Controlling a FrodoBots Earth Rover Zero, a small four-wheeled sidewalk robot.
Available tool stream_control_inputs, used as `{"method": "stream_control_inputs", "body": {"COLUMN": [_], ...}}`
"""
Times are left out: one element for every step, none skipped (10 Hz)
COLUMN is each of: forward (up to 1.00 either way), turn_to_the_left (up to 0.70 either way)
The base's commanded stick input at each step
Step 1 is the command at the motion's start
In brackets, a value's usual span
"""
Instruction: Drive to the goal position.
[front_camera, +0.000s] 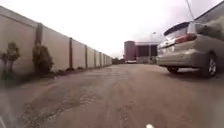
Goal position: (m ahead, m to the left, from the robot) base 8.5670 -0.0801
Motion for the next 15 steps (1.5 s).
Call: {"method": "stream_control_inputs", "body": {"forward": [0.60, 0.60, 0.60, 0.60, 0.60, 0.60, 0.60, 0.60, 0.60, 0.60, 0.60, 0.60, 0.60, 0.60, 0.60], "turn_to_the_left": [-0.12, 0.00, 0.00, 0.00, 0.00, 0.00, 0.00, 0.00, 0.00, 0.00, 0.00, 0.00, 0.00, -0.01, -0.07]}}
